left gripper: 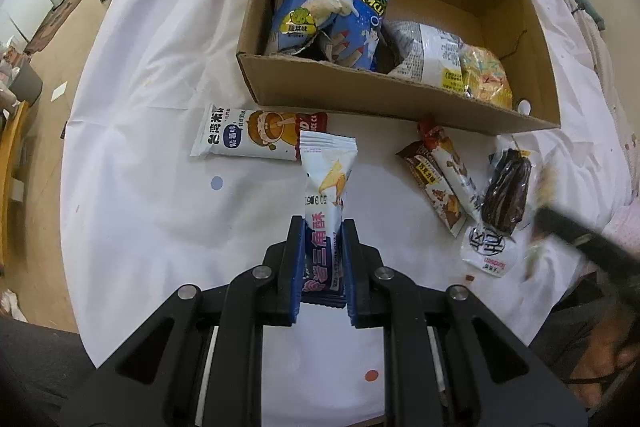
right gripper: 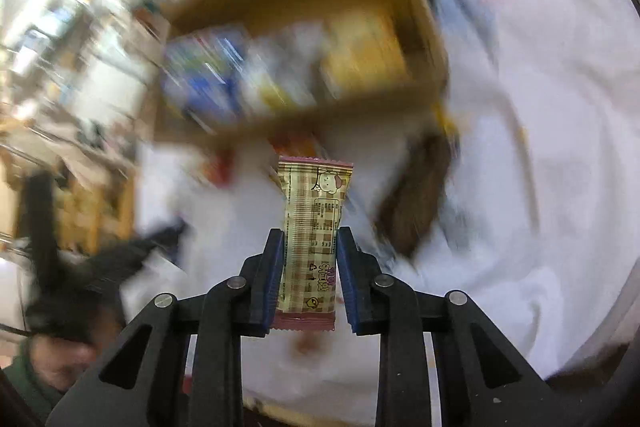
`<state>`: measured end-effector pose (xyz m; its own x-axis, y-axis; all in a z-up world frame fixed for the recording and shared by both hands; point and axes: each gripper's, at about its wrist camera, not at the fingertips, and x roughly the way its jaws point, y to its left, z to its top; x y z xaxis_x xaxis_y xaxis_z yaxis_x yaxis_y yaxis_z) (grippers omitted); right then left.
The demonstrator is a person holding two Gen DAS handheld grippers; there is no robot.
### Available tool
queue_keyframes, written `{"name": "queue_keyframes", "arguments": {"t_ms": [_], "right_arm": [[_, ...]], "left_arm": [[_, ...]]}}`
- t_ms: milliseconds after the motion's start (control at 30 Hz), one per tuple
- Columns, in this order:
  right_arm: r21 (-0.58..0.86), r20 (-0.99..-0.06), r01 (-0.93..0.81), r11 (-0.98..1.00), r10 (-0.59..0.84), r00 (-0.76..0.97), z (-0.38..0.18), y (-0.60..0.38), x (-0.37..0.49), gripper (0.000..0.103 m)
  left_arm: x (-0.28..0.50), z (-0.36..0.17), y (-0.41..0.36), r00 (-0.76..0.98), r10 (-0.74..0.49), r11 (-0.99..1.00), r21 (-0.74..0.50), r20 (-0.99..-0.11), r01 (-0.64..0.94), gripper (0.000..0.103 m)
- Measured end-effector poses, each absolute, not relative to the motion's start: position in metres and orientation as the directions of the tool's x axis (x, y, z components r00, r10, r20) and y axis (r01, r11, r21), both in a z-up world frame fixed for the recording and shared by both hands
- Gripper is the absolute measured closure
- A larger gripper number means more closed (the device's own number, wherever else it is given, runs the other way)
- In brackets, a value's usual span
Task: Organize snacks
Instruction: 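Grasp the beige checkered bar with the right tool while the left tool grasps the white bar, then lower the checkered bar into the box with the right tool while the left tool lowers the white bar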
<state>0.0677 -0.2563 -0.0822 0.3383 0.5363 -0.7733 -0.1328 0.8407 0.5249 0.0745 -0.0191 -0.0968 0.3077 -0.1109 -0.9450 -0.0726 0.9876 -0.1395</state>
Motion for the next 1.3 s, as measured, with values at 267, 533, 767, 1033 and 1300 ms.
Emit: {"name": "queue_keyframes", "arguments": {"t_ms": [267, 533, 767, 1033, 1300], "right_arm": [[0.564, -0.667, -0.211, 0.799, 0.591, 0.455, -0.044, -0.259, 0.060, 0.075], [0.565, -0.647, -0.205, 0.799, 0.583, 0.491, -0.029, -0.254, 0.078, 0.075], [0.527, -0.632, -0.225, 0.820, 0.555, 0.541, -0.006, -0.256, 0.106, 0.075], [0.524, -0.622, -0.196, 0.829, 0.529, 0.577, 0.004, -0.267, 0.140, 0.075], [0.546, -0.665, -0.113, 0.830, 0.512, 0.544, -0.028, -0.278, 0.167, 0.075]], "left_arm": [[0.071, -0.084, -0.024, 0.369, -0.075, 0.994, -0.098, -0.926, -0.046, 0.089], [0.082, -0.032, -0.014, 0.488, -0.064, 0.995, -0.091, -0.870, -0.032, 0.089], [0.110, 0.015, -0.010, 0.574, -0.066, 0.996, -0.084, -0.817, -0.005, 0.089], [0.140, 0.039, -0.021, 0.627, -0.067, 0.998, -0.056, -0.776, 0.038, 0.089], [0.168, 0.024, -0.042, 0.615, -0.092, 0.995, -0.056, -0.783, 0.078, 0.089]]}}
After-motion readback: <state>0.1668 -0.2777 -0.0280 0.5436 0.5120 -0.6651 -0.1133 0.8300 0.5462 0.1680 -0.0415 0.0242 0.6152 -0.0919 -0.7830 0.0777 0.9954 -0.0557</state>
